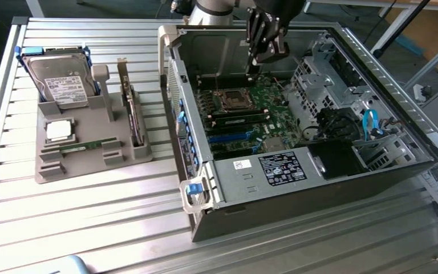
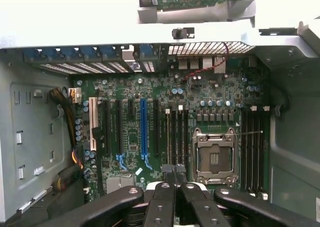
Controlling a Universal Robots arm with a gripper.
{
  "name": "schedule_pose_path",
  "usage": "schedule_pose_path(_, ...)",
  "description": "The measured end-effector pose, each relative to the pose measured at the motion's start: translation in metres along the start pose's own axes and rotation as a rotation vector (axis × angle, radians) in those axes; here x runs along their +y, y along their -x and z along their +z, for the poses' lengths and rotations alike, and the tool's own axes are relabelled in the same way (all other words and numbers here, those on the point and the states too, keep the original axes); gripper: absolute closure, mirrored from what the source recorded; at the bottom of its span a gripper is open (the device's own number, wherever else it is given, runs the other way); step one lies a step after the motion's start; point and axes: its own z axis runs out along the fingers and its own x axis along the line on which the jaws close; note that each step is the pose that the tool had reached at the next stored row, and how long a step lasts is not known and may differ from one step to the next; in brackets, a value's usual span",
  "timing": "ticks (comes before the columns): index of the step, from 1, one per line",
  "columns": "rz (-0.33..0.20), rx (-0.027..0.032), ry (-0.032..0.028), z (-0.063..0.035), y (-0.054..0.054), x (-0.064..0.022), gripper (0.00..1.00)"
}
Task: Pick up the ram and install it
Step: 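Press down the ram until it locks into place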
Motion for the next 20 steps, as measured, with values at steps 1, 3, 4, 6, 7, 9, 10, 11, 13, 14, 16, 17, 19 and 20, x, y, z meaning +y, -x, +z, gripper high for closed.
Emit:
schedule_pose_path(1, 0.0, -0.0001, 0.0, 0.0, 0.0, -0.0017, 0.89)
schedule_pose_path(3, 0.0, -0.0001, 0.0, 0.0, 0.0, -0.0055, 0.89)
schedule_pose_path(4, 0.0, -0.0001, 0.0, 0.0, 0.001, -0.0079, 0.89)
schedule_pose_path(6, 0.0, -0.0001, 0.0, 0.0, 0.001, -0.0128, 0.89)
schedule_pose_path(7, 0.0, -0.0001, 0.0, 0.0, 0.001, -0.0153, 0.89)
schedule_pose_path(9, 0.0, 0.0, 0.0, 0.0, 0.001, -0.019, 0.89)
schedule_pose_path(10, 0.0, 0.0, 0.0, 0.0, 0.002, -0.0206, 0.89)
schedule_pose_path(11, 0.0, 0.0, 0.0, 0.0, 0.002, -0.022, 0.89)
schedule_pose_path(13, 0.0, -0.0001, 0.0, 0.0, 0.002, -0.0246, 0.89)
schedule_pose_path(14, 0.0, -0.0002, 0.0, 0.0, 0.002, -0.0246, 0.89)
schedule_pose_path(16, 0.0, -0.0001, 0.0, 0.0, 0.002, -0.0248, 0.89)
schedule_pose_path(17, 0.0, -0.0001, 0.0, 0.0, 0.002, -0.0249, 0.89)
schedule_pose_path(19, 0.0, -0.0001, 0.0, 0.0, 0.002, -0.0249, 0.89)
schedule_pose_path(20, 0.0, -0.0001, 0.0, 0.0, 0.002, -0.0249, 0.89)
